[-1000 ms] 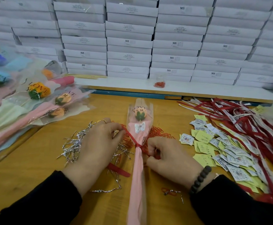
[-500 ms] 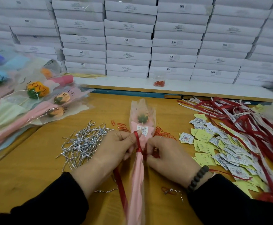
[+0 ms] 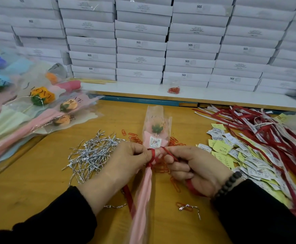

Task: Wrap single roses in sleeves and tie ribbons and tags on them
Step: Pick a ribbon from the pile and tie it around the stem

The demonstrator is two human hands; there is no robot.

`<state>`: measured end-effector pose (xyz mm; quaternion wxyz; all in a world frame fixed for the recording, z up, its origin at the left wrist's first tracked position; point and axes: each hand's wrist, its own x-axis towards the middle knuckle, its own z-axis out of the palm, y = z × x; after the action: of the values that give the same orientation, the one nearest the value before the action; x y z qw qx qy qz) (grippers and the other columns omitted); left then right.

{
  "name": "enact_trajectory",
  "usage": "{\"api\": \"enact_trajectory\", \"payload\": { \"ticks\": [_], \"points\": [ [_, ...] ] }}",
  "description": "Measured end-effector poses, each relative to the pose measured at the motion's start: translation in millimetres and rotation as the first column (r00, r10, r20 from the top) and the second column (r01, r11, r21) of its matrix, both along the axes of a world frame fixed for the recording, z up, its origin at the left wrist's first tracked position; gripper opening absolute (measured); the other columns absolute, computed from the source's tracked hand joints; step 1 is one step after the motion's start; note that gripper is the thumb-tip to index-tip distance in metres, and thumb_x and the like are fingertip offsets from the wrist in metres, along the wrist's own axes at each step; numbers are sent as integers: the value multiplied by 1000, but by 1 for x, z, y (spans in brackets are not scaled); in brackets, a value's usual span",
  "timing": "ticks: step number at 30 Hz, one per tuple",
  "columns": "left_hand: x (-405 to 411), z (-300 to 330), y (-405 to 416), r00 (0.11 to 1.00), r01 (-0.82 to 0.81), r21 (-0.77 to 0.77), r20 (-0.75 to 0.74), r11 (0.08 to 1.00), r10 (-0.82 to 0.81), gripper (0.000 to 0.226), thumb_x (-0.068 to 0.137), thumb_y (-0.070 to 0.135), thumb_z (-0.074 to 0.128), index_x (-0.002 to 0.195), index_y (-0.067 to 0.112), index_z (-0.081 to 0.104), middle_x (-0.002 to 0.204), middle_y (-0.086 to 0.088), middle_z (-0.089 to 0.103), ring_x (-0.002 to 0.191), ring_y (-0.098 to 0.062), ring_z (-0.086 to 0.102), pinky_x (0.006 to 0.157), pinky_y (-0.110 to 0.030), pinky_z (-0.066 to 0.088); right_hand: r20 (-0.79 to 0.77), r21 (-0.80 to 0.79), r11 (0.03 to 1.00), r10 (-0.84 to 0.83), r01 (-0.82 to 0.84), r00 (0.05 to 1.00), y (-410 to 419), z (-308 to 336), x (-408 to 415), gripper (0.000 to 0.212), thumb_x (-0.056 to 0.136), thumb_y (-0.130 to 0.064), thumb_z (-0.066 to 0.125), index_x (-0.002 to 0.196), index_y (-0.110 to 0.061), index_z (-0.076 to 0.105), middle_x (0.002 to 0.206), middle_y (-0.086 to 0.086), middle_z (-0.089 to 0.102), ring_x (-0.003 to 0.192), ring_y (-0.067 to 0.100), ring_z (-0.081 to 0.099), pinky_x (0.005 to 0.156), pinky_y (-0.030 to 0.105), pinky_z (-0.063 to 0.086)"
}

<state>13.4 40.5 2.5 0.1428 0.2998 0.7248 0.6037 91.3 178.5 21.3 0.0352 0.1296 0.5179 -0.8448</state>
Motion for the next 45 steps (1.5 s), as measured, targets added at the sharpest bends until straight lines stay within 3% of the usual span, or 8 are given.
{"api": "enact_trajectory", "payload": {
  "ticks": [7, 10, 14, 21, 31, 35, 39, 45],
  "points": [
    [-2, 0, 1, 998, 52, -12, -30, 999, -52, 25, 82, 8, 66, 57, 5, 63, 37, 9, 45, 32, 0, 35, 38, -8, 26, -112, 348, 927, -106, 138, 988, -14, -11, 1, 43, 96, 6, 29, 103, -16, 65, 50, 5, 52, 28, 4, 26, 29, 13, 18],
    [0, 2, 1, 994, 107, -2, -19, 994, -107, 24, 82, 4, 64, 58, 4, 64, 44, 5, 55, 33, 2, 41, 40, -5, 29, -220, 677, 711, -49, 189, 974, -11, -16, 1, 37, 96, 2, 38, 109, -22, 64, 45, -9, 54, 33, 3, 41, 37, 10, 34],
    [0, 0, 1, 988, 154, -6, 21, 988, -153, 21, 82, 6, 64, 71, -12, 65, 57, -7, 64, 33, 1, 41, 40, -7, 30, -290, 886, 405, 108, 224, 951, -8, -22, 1, 39, 89, 1, 51, 119, -21, 63, 73, -9, 67, 65, 0, 60, 74, 14, 50],
    [-5, -4, 0, 992, 121, -58, 25, 991, -120, 18, 84, 9, 64, 78, -9, 63, 77, -36, 58, 39, -5, 35, 42, -15, 29, -381, 841, 446, 85, 307, 921, -5, -24, 1, 35, 86, 0, 60, 114, -20, 66, 71, -25, 64, 72, -7, 63, 74, 12, 51],
    [-6, -6, 0, 985, 172, -153, -9, 973, -175, 13, 86, 1, 60, 74, 7, 59, 46, 9, 45, 39, -1, 37, 43, -12, 30, -372, 877, 374, 131, 301, 919, -2, -17, 0, 36, 84, -3, 61, 68, -34, 55, 67, -7, 62, 66, 3, 56, 67, 21, 47],
    [-5, -4, -2, 985, 165, -151, -14, 975, -169, 11, 86, 4, 60, 76, 4, 59, 47, 4, 48, 42, -6, 40, 45, -16, 31, -357, 888, 360, 149, 286, 922, -2, -16, 0, 35, 86, -4, 60, 76, -37, 56, 64, -11, 59, 64, -1, 55, 65, 13, 43],
    [-6, -2, -5, 986, 165, -96, 9, 982, -165, 14, 86, 4, 60, 91, -9, 63, 80, -38, 58, 49, -14, 40, 49, -23, 30, -380, 828, 495, 150, 264, 913, -5, -14, 3, 46, 85, 3, 60, 95, -41, 62, 65, -25, 64, 70, -5, 63, 69, 4, 45],
    [-8, -2, -5, 975, 224, -126, 19, 966, -223, 23, 78, 14, 68, 85, -8, 62, 66, -26, 51, 49, -13, 38, 47, -21, 26, -341, 807, 562, 198, 178, 919, -5, -14, 3, 42, 86, 7, 57, 87, -34, 66, 75, 2, 69, 68, 5, 63, 72, 19, 53]
  ]
}}
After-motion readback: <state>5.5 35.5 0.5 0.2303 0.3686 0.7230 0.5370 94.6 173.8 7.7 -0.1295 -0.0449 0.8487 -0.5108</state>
